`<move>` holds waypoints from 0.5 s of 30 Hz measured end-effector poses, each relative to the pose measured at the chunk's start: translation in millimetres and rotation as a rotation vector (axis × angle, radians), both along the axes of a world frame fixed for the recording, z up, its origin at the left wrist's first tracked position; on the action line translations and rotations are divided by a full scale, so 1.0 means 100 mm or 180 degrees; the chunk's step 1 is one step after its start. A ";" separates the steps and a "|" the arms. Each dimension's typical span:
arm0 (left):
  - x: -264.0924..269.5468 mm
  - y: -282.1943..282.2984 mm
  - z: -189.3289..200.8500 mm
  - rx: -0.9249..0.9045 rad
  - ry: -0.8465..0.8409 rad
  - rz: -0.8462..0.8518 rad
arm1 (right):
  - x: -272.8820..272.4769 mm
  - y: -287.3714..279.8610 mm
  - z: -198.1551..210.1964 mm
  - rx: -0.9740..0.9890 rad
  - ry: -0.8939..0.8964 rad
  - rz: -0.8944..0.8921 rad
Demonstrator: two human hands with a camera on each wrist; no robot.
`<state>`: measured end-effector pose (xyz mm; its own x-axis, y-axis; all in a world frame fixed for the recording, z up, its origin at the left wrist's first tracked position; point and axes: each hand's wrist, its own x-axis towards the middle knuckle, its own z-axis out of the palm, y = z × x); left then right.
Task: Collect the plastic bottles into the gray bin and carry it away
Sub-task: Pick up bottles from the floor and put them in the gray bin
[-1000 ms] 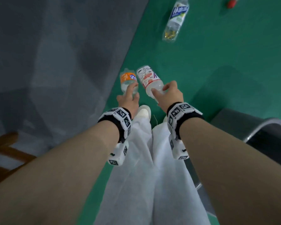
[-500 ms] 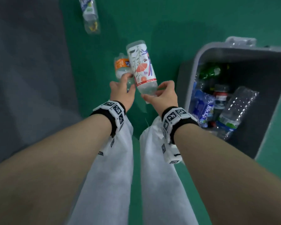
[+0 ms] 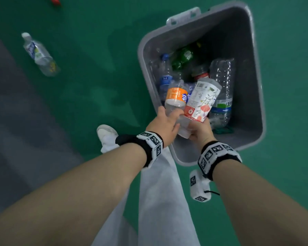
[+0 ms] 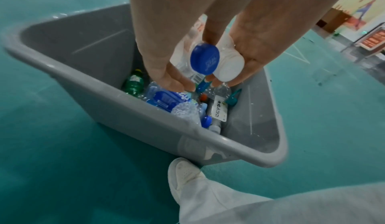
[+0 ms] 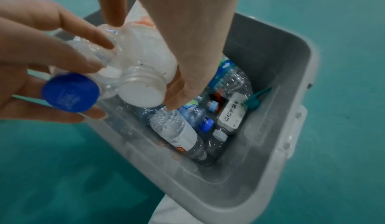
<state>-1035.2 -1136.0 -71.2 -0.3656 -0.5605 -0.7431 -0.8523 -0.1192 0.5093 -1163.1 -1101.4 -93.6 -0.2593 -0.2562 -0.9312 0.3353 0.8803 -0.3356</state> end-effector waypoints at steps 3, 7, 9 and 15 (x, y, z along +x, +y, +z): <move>-0.28 0.07 -0.09 0.0131 -0.0047 -0.0328 | -0.17 0.15 -0.09 0.0251 0.0144 -0.0644; -0.59 0.15 -0.24 0.0426 -0.0136 -0.0732 | -0.40 0.37 -0.18 0.0961 0.0766 -0.0232; -0.70 0.17 -0.34 0.0590 -0.0238 -0.0900 | -0.51 0.44 -0.23 0.1299 0.0753 -0.0138; -1.01 0.34 -0.79 0.0617 -0.0443 -0.1191 | -0.75 0.57 -0.58 0.1610 0.0434 -0.0140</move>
